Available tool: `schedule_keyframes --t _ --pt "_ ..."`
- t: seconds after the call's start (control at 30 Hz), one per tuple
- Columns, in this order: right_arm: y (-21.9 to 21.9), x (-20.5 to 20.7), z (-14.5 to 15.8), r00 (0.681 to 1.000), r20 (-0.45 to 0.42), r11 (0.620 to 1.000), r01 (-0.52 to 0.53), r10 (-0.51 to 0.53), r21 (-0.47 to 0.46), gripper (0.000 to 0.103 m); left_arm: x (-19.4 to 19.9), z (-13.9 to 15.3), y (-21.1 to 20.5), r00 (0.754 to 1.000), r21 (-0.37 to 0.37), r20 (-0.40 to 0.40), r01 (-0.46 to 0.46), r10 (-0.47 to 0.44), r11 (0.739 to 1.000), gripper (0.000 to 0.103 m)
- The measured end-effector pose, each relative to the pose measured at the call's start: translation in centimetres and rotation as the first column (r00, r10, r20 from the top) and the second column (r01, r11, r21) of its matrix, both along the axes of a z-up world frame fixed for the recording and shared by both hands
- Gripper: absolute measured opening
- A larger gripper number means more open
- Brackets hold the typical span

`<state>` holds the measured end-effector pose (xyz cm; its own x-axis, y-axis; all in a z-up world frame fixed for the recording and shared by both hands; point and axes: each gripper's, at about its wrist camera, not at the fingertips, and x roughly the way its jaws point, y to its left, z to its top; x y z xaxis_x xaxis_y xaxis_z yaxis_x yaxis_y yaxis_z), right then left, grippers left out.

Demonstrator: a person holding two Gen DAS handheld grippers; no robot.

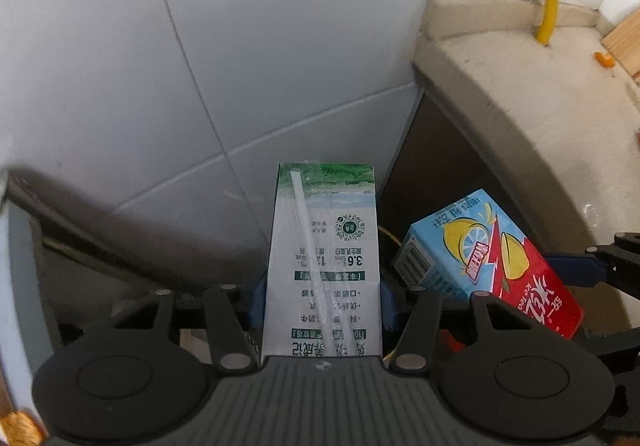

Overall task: Collect trash
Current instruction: 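Carry both cartons down toward the black trash bin below the counter, then open both grippers over the bin, dropping both cartons inside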

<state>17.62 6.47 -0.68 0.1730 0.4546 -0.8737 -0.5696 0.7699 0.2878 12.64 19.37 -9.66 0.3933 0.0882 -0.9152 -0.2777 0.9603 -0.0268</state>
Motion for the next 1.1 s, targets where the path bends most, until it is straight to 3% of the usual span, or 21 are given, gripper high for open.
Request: schedule_keyframes --t 0.43,0.73,1.1 --pt "1.2 0.6 -5.8 0.995 -0.097 0.997 0.01 -0.017 -0.072 0.07 0.5 -6.6 0.7 0.982 -0.045 -0.132 -0.145 0.138 0.988 0.046" --pt "2.9 1.1 -10.9 0.984 -0.174 0.991 0.023 -0.046 -0.134 0.07 1.6 -9.8 0.8 0.955 -0.095 -0.183 -0.254 0.234 0.963 0.046" --pt "5.3 2.9 -16.8 0.97 -0.229 0.98 0.044 -0.088 -0.192 0.07 2.7 -16.4 2.7 0.903 -0.189 -0.253 -0.399 0.348 0.897 0.046"
